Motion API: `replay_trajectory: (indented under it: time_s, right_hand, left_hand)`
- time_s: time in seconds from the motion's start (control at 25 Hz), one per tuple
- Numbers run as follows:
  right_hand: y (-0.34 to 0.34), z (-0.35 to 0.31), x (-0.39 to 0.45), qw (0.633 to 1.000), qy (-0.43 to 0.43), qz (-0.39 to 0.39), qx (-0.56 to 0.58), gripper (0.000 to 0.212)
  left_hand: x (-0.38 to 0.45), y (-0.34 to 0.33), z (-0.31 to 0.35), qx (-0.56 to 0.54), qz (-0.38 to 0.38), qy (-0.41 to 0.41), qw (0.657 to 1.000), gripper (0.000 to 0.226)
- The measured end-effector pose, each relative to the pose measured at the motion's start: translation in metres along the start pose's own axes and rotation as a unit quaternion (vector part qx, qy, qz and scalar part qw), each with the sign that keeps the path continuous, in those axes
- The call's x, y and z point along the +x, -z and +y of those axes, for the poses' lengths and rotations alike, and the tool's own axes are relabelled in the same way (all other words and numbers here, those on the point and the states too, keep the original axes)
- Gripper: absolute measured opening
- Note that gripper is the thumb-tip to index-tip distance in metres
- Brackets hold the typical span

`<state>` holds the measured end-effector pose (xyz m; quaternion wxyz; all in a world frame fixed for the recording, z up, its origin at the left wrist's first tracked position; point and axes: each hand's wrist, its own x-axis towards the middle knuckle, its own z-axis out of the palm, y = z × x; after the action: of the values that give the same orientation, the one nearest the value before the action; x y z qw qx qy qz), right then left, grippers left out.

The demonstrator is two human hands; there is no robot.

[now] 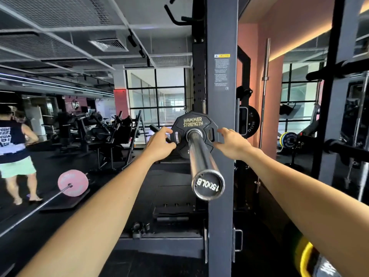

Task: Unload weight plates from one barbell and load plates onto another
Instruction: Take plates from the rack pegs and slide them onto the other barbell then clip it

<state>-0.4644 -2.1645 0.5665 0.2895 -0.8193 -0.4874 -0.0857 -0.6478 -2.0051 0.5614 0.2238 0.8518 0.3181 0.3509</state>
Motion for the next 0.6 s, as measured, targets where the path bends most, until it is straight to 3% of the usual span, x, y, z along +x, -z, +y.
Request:
replay_trajectory:
  time_s: [0.24, 0.4, 0.6]
  right_hand:
    - [-0.025, 0.012, 0.068, 0.997, -0.066, 0.019, 0.023, 0.051]
    - [-0.043, 0.015, 0.098, 0.996, -0.068, 0.011, 0.064, 0.062]
    - [-0.049, 0.016, 0.105, 0.992, -0.078, 0.034, 0.091, 0.034]
  left_hand:
    - [0.065, -0.035, -0.018, -0.034, -0.011, 0.042, 0.998, 0.066]
    - [0.092, -0.058, -0.019, -0.032, 0.021, 0.077, 0.996, 0.044]
    - [0.098, -0.062, -0.016, -0.03, 0.045, 0.11, 0.992, 0.034]
